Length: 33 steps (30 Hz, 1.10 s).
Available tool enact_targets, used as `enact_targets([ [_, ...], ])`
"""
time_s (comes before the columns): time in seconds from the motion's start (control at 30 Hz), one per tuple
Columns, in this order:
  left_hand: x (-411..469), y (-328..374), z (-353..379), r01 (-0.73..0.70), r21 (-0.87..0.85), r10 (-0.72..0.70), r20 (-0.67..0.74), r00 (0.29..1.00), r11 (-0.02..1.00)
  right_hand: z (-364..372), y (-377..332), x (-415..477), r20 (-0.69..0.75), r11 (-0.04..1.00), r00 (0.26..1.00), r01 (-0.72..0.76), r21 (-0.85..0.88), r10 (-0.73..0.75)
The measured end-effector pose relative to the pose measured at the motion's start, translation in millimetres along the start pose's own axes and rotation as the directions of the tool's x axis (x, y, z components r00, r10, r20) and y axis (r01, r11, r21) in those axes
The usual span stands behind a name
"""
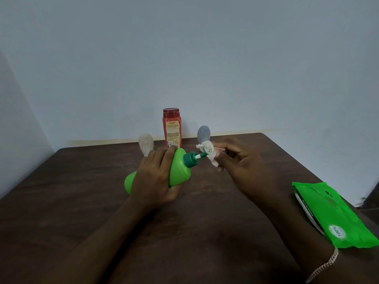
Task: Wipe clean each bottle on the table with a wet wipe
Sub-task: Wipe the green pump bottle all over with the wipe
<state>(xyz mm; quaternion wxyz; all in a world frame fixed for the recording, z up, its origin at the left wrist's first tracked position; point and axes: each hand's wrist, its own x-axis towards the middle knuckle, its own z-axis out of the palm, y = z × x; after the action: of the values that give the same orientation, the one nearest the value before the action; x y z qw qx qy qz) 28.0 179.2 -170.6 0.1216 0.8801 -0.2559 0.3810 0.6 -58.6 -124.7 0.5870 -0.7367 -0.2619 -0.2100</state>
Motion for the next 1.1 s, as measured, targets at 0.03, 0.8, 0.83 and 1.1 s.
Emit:
enact_targets([
  [0.03, -0.2, -0.7, -0.3, 0.005, -0.005, -0.005, -0.011, 1.000, 1.000, 0.6, 3.4, -0.3, -0.002, 1.000, 1.000, -0.015, -0.027, 0.015],
  [0.8, 20.5, -4.6, -9.5, 0.408, -0.749, -0.581, 0.663, 0.472, -0.522, 1.4, 28.5, -0.7, -0.056, 0.987, 0.991, -0.118, 0.108, 0.125],
  [0.83, 17.6, -7.7, -8.3, 0.369, -0.715, -0.574, 0.698, 0.428, -0.593, 2.6, 28.0, -1.4, -0.061, 0.988, 0.991, -0.110, 0.105, 0.117],
  [1.1, 0.8, -14.8, 9.7, 0.294, -0.600, -0.501, 0.792, 0.349, -0.744, 14.2, 28.7, -4.9, -0.045, 0.973, 0.987, -0.143, 0.179, 0.153],
])
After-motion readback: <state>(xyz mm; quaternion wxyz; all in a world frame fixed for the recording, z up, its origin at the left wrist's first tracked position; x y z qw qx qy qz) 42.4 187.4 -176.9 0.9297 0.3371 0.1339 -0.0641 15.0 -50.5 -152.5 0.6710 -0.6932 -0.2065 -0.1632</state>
